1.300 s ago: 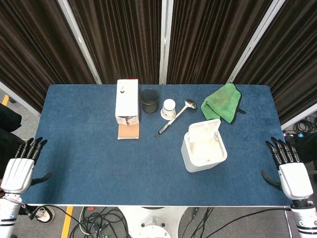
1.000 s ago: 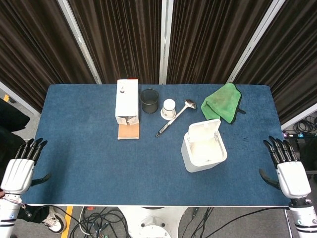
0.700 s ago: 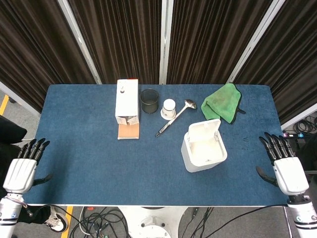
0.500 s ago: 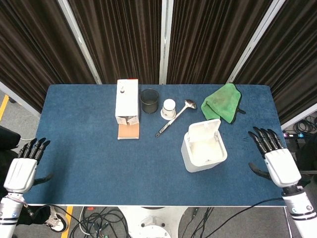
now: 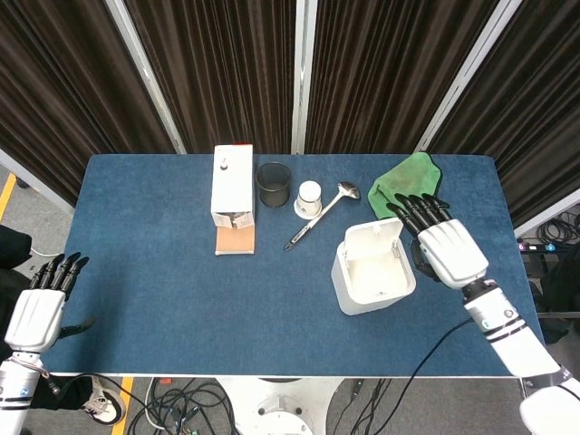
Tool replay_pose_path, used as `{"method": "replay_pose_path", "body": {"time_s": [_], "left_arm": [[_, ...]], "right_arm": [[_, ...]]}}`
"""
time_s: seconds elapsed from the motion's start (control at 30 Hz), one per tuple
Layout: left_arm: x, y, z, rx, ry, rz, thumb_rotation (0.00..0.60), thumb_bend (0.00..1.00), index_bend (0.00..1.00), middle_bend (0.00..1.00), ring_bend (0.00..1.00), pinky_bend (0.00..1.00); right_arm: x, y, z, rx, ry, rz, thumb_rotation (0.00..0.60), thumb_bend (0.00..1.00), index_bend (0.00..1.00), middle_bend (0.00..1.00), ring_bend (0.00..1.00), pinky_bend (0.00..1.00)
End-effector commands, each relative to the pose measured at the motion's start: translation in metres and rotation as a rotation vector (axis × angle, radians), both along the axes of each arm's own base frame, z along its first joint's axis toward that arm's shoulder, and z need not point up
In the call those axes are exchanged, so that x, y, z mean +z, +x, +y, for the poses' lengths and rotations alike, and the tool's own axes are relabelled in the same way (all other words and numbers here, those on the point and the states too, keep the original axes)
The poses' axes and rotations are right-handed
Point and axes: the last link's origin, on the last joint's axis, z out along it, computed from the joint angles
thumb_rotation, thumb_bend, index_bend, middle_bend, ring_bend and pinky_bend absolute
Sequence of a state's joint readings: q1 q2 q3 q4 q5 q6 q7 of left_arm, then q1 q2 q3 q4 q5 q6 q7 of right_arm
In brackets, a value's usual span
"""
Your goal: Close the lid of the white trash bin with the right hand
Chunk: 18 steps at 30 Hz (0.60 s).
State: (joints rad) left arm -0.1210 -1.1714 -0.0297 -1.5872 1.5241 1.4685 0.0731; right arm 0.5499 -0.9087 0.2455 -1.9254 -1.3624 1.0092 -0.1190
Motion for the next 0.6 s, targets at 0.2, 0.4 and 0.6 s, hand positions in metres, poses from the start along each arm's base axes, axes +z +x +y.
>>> {"method": "replay_pose_path", "body": {"time_s": [0.2,0.4,0.6], "left_arm": [[0.002,-0.002,0.0,0.005,0.006,-0.004,0.6,0.0,0.1,0.07,0.01,0.12],[0.003,-0.004,-0.001,0.008,0.008,-0.004,0.6,0.0,0.1,0.07,0.01,0.12],[0.002,-0.003,0.0,0.004,0.005,-0.003,0.6,0.0,0.1,0.07,0.01,0.12]], "right_arm": [[-0.027,0.031,-0.023,-0.051,0.165,-0.16,0.6,1.0,0.0,0.02,0.0,0.0],[-0.029,0.035,-0.017,-0.007,0.148,-0.183,0.6,1.0,0.0,0.15,0.02,0.01],[-0.027,0.031,-0.011,-0.024,0.161,-0.173,0.6,1.0,0.0,0.24,0.14,0.13]]}}
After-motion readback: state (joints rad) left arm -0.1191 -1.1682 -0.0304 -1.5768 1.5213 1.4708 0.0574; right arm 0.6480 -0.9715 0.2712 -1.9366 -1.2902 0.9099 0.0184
